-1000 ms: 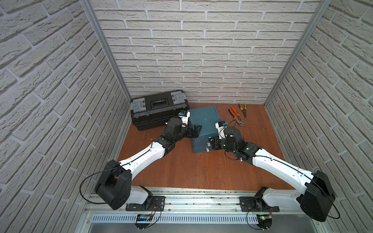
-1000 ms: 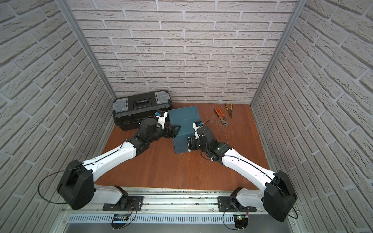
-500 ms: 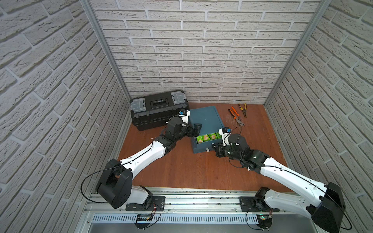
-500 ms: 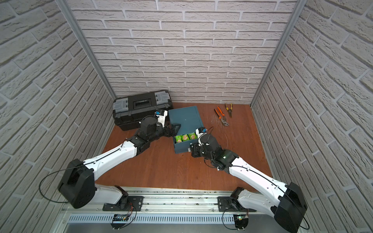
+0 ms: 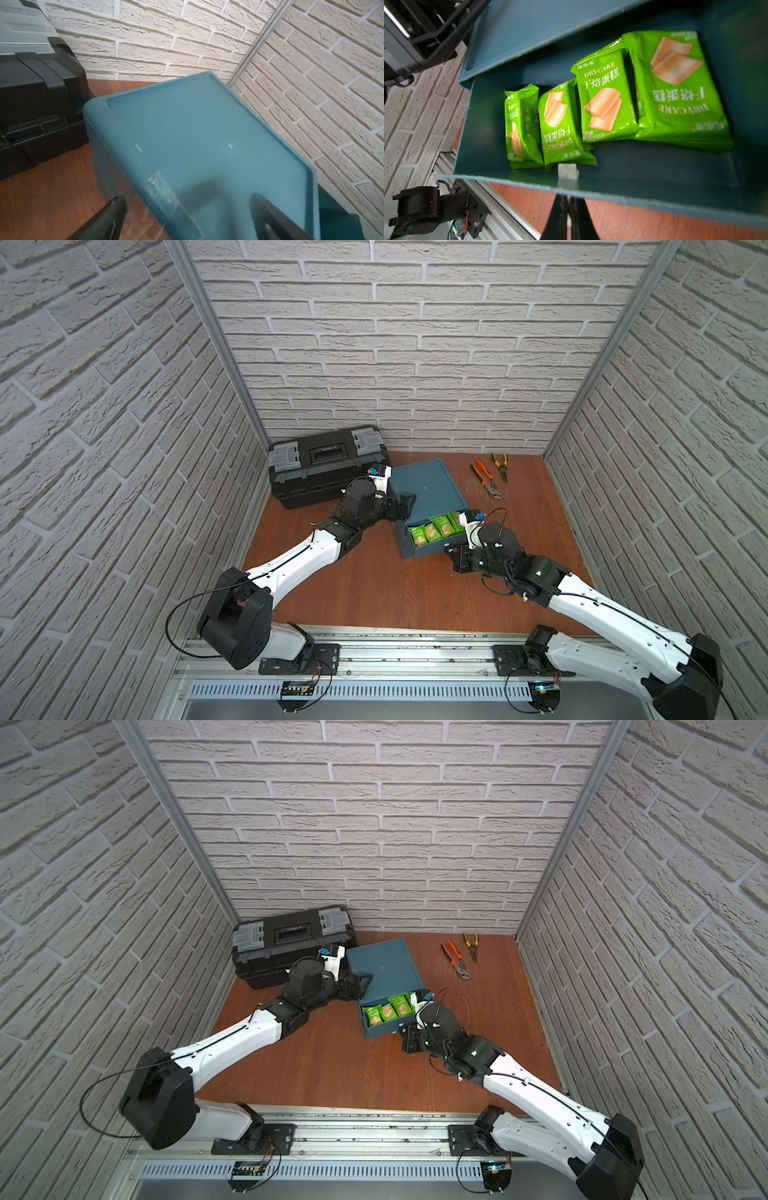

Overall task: Take the cookies out of the drawer
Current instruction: Open the drawer in the storage box.

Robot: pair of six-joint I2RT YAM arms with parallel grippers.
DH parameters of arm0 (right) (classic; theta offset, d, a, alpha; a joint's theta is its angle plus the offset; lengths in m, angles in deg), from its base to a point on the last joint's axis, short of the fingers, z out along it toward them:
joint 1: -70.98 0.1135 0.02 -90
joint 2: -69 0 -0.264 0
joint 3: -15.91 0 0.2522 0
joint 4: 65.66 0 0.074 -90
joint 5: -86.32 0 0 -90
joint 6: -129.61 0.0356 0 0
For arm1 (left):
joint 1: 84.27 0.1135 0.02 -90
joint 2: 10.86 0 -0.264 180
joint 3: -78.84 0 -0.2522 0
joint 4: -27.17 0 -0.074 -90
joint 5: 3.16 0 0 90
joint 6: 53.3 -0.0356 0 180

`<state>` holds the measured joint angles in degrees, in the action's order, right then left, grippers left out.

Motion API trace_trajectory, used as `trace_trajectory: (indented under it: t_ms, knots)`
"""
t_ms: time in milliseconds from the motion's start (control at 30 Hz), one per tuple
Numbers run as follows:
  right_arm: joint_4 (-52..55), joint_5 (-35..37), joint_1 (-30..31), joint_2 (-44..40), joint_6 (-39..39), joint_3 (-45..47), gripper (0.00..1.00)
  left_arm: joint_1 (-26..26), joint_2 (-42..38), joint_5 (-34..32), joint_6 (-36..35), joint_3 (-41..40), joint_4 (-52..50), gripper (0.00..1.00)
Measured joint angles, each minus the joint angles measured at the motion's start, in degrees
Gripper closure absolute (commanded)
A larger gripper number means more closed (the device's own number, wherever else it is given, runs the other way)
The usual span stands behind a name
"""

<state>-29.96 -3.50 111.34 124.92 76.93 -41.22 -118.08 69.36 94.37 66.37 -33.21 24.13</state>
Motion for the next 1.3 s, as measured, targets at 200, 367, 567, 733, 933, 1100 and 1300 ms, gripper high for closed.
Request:
trace_trajectory:
  t_ms: [200,367,567,733,933,1100,1300]
  knots:
    - [2.23,-0.09,0.11,-0.44,-0.66,-0.02,0.58,0.00,-0.02,-0.02,-0.04,0.31,-1.16,0.01]
    - [8.41,0.22,0.15,-0.57,-0.94,-2.12,0.46,0.00,-0.90,-0.48,-0.70,2.03,-3.96,0.01]
    - [17.57,3.15,0.20,-3.30,-1.14,-7.17,0.44,0.04,-5.38,-2.40,-2.16,4.52,-8.72,0.02]
    - [26.91,8.31,0.48,-6.75,-1.75,-13.29,0.45,0.37,-10.62,-4.46,-3.56,7.74,-14.27,0.01]
    - [35.17,13.18,0.61,-3.58,-6.12,-27.10,0.44,0.72,-15.65,-6.88,-4.20,9.86,-20.31,0.01]
    - [37.05,12.87,0.74,10.21,-11.17,-40.44,0.45,1.53,-13.70,-7.63,-5.49,12.11,-23.82,0.01]
    - [37.00,13.68,0.74,20.72,-15.06,-40.28,0.45,6.16,-7.43,-7.02,-6.51,14.12,-22.56,0.02]
